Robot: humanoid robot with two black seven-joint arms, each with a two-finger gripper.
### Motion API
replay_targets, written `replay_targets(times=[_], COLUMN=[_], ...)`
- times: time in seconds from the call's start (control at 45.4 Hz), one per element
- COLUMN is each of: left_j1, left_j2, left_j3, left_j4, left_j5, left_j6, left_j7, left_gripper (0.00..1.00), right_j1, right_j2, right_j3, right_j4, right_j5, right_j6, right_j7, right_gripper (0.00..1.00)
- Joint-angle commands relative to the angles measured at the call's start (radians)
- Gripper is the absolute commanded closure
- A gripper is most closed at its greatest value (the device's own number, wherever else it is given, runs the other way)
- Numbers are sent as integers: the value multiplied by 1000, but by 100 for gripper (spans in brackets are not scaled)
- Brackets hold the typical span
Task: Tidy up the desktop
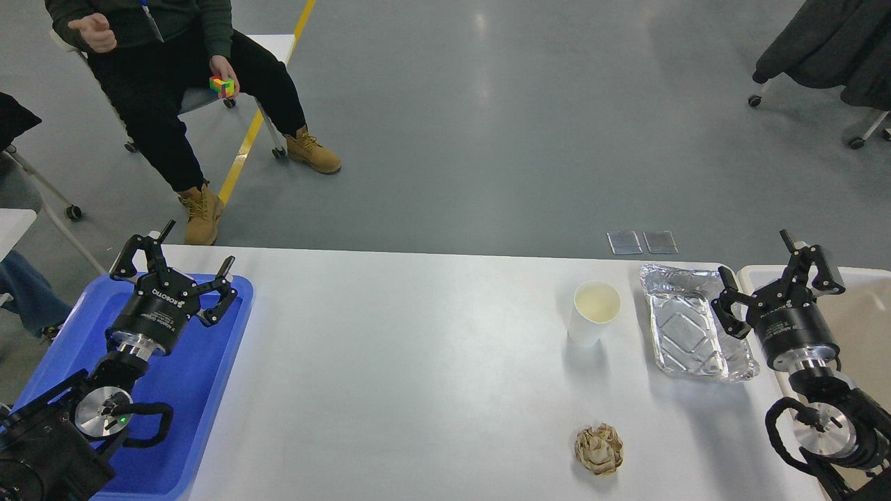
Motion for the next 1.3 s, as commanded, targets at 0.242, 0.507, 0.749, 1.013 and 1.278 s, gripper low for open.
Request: replay_targets(times=[0.242, 0.507, 0.749, 1.013, 1.278], left_j1=[0, 0, 0, 0, 0], left_j2=[0, 0, 0, 0, 0], left_j3=[0, 0, 0, 0, 0], left_j4=[0, 0, 0, 0, 0], left_j5=[5, 3, 3, 3, 3], left_j6=[0, 0, 0, 0, 0], left_j7=[1, 1, 1, 1, 1], left_gripper=[1, 1, 1, 1, 1], right_j1=[6, 13, 26, 24, 18], right_j2=[0, -19, -79, -105, -206], right_j3=[1, 1, 1, -10, -63], right_j4=[2, 4, 1, 1, 6], right_j5=[1, 1, 1, 1, 3], right_j6=[-3, -1, -3, -3, -3], right_j7=[0, 0, 0, 0, -1], right_gripper=[0, 0, 0, 0, 0])
